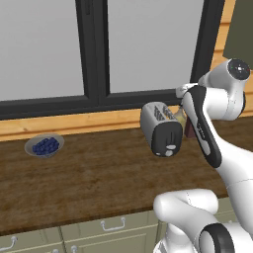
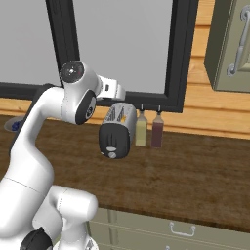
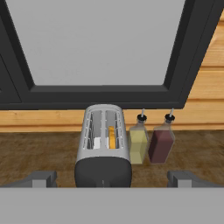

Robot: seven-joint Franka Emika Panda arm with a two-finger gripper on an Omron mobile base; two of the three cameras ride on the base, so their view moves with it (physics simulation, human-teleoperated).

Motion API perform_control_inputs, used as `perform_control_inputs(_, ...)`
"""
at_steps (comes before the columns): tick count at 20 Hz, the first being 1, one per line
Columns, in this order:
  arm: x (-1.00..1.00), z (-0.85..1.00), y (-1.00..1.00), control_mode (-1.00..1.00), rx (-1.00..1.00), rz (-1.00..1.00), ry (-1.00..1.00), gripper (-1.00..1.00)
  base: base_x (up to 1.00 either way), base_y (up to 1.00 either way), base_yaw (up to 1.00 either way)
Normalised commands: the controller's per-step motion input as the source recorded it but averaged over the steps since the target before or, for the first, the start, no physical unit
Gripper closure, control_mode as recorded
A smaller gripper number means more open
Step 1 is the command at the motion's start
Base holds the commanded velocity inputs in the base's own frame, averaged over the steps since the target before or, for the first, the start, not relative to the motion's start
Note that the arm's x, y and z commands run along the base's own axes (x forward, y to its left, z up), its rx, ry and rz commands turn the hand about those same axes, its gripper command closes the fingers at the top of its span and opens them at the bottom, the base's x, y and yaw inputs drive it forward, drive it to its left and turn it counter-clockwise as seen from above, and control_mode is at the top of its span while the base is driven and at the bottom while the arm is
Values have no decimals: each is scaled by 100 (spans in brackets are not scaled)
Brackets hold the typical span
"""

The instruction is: Start the toaster. Once the lever pops up, take the bread to the plate on the dining counter.

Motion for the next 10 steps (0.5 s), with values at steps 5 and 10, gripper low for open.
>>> perform_control_inputs(5, 0, 0, 0, -100, 0, 0, 0, -100, 0, 0, 0)
perform_control_inputs(10, 0, 0, 0, -100, 0, 0, 0, -100, 0, 0, 0)
